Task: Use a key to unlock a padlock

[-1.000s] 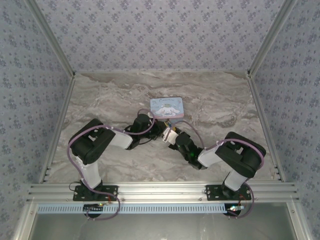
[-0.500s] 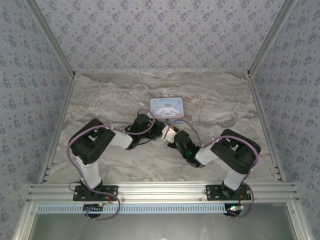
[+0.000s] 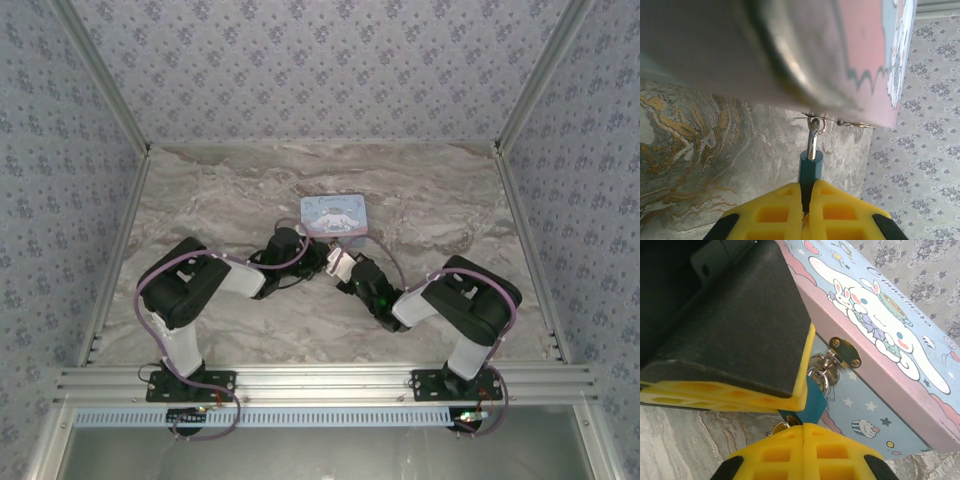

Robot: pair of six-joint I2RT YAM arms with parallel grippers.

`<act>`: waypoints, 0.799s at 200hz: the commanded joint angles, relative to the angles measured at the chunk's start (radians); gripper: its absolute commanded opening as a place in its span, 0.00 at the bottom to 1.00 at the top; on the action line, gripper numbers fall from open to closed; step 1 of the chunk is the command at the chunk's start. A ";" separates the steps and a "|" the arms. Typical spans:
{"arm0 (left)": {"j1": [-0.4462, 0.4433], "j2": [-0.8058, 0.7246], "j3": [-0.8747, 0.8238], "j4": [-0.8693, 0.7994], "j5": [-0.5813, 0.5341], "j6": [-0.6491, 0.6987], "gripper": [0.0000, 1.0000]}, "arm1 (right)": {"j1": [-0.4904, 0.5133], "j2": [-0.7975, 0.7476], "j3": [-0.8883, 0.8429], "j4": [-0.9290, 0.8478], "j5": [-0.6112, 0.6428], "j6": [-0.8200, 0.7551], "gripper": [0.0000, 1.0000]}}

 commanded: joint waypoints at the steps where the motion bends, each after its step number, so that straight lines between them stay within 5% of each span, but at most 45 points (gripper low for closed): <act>1: -0.005 -0.027 0.026 0.016 0.024 -0.006 0.08 | -0.013 -0.010 0.011 0.000 -0.082 0.082 0.00; 142: -0.004 -0.041 0.020 0.011 0.012 -0.005 0.07 | -0.120 -0.036 -0.052 0.075 -0.269 0.186 0.00; 160: -0.005 -0.045 0.017 0.013 0.011 -0.008 0.07 | -0.104 -0.058 -0.068 0.074 -0.239 0.154 0.15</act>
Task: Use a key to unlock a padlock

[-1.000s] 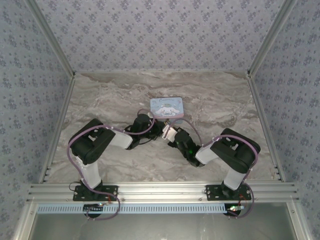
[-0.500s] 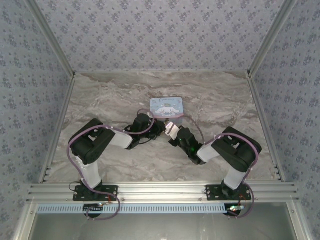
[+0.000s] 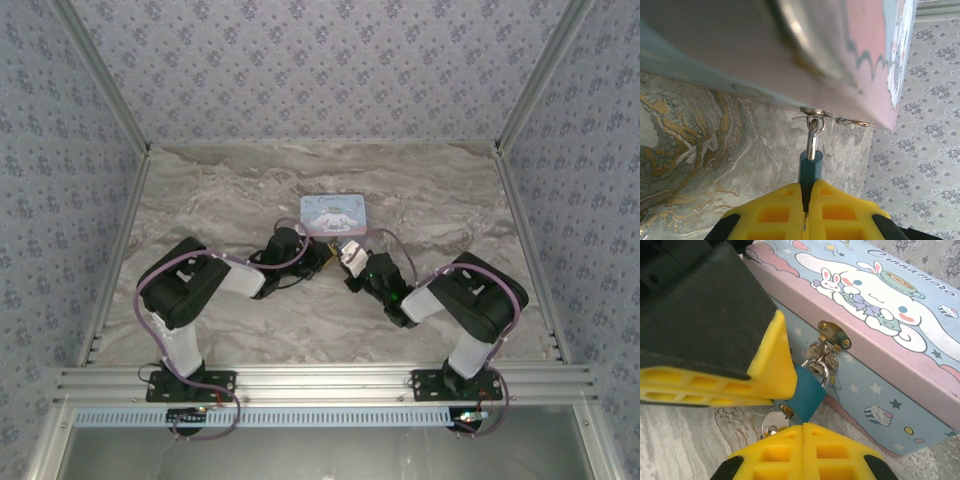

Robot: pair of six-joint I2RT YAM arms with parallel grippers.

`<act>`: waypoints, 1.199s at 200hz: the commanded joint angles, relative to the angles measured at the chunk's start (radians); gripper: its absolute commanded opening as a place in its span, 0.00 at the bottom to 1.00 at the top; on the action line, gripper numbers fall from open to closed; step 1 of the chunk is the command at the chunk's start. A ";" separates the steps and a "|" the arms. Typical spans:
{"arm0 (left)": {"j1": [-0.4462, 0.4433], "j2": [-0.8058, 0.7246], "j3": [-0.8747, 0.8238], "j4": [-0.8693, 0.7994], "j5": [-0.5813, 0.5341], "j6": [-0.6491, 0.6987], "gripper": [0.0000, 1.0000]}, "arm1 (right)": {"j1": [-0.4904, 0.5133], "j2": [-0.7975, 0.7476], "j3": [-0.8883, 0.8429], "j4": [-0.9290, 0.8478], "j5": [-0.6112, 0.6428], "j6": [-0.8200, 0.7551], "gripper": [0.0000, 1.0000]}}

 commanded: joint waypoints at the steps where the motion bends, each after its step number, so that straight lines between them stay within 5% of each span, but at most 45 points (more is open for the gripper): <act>1: -0.006 -0.045 0.016 0.014 0.021 -0.007 0.07 | 0.014 -0.041 -0.022 0.024 0.011 -0.017 0.15; 22: -0.005 -0.057 0.012 0.007 0.019 -0.005 0.08 | 0.040 -0.052 -0.034 0.030 0.046 -0.055 0.30; 63: 0.010 -0.094 -0.012 -0.014 0.027 -0.003 0.07 | 0.135 -0.061 -0.047 0.075 0.186 -0.191 0.44; 107: 0.022 -0.140 -0.029 -0.060 0.030 0.016 0.07 | 0.192 -0.028 -0.028 0.111 0.306 -0.313 0.43; 240: 0.023 -0.132 -0.022 -0.038 0.038 0.000 0.08 | 0.207 0.045 0.033 0.119 0.358 -0.323 0.31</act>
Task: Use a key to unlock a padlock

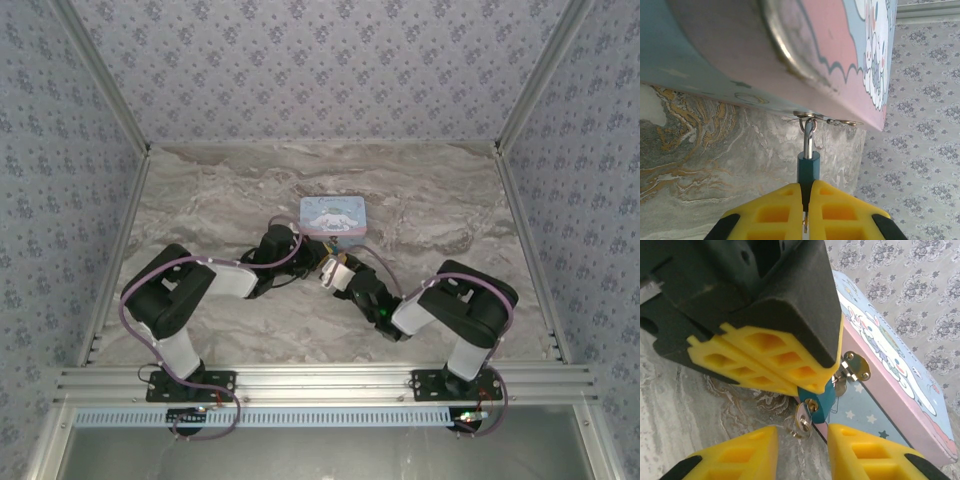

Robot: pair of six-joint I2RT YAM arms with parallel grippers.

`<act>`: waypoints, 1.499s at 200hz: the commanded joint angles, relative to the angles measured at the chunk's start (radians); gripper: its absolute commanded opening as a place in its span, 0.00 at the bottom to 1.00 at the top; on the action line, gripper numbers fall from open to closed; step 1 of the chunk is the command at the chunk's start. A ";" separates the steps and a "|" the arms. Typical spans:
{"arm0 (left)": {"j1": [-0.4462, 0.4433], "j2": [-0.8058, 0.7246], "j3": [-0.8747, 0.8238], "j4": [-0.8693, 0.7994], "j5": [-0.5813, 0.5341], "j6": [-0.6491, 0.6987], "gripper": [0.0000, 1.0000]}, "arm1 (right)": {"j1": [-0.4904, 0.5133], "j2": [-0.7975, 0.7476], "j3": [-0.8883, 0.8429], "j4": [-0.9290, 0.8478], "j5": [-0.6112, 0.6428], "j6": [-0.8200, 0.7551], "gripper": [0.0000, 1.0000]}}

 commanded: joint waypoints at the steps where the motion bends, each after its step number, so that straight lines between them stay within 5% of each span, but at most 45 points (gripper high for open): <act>1: 0.002 -0.032 0.002 0.041 0.019 0.000 0.08 | 0.008 0.019 0.030 0.034 0.031 -0.006 0.31; 45: 0.001 -0.027 0.002 0.049 0.019 -0.005 0.07 | 0.008 0.033 0.049 0.027 0.032 -0.003 0.25; 116: 0.001 -0.023 0.001 0.054 0.019 -0.009 0.07 | -0.005 0.049 0.058 0.028 0.051 0.032 0.00; 227: 0.001 -0.012 0.006 0.061 0.013 -0.016 0.07 | -0.055 0.051 0.060 0.028 -0.030 0.395 0.00; 300: 0.002 0.007 0.013 0.084 0.016 -0.025 0.07 | -0.055 0.033 0.085 -0.001 -0.042 0.469 0.00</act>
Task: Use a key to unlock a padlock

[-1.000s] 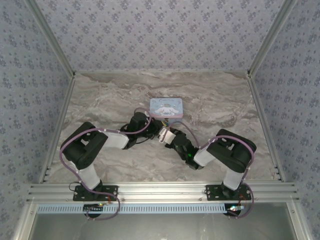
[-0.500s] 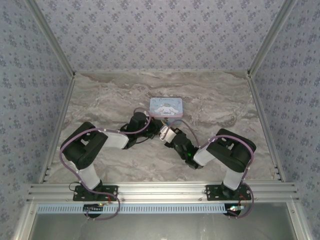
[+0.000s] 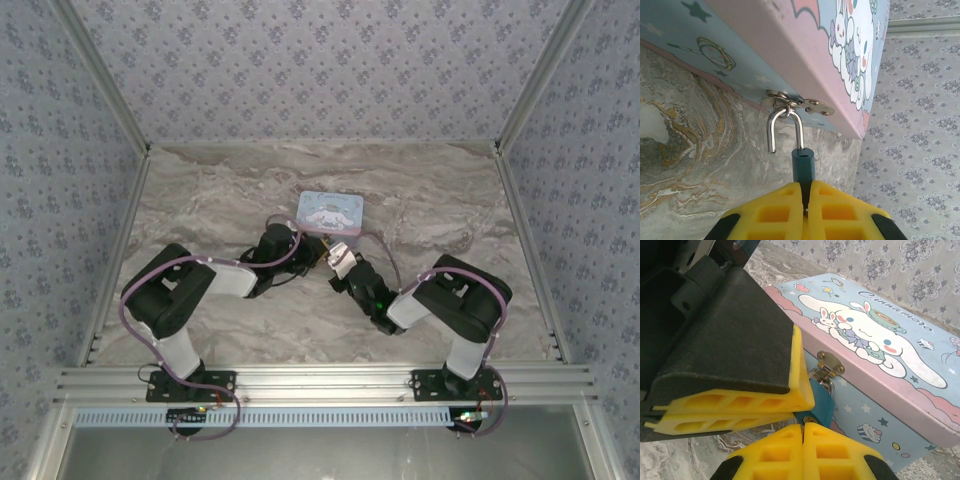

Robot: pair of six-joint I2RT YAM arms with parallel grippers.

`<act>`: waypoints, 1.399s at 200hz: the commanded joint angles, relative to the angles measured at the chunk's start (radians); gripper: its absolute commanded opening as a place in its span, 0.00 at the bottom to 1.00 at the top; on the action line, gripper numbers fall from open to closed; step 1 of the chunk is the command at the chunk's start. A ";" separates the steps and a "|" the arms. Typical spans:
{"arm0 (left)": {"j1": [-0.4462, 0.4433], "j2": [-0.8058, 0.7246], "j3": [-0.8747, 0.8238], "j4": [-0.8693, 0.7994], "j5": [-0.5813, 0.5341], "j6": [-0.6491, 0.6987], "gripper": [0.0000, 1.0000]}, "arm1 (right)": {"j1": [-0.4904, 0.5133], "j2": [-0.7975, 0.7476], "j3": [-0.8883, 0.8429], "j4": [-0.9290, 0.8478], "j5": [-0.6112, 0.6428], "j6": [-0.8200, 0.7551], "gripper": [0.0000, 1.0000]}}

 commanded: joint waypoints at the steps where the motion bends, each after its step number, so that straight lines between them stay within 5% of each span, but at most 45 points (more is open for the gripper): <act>1: -0.005 0.003 0.013 0.059 0.046 -0.006 0.07 | -0.013 -0.008 0.028 -0.017 0.010 0.061 0.00; 17: -0.006 -0.002 0.011 0.055 0.045 -0.003 0.09 | -0.015 -0.009 0.026 -0.018 0.006 0.061 0.00; 76: 0.007 -0.115 -0.005 -0.098 0.003 0.088 0.39 | -0.035 -0.051 0.054 -0.141 -0.077 0.086 0.00; 123: 0.043 -0.261 -0.045 -0.234 -0.042 0.166 0.57 | -0.086 -0.125 0.095 -0.327 -0.212 0.237 0.00; 200: 0.064 -0.436 -0.091 -0.387 -0.131 0.242 0.65 | -0.141 -0.103 0.008 -0.208 -0.327 0.683 0.00; 280: 0.065 -0.512 -0.125 -0.433 -0.173 0.257 0.68 | -0.207 -0.069 -0.073 -0.168 -0.394 0.935 0.00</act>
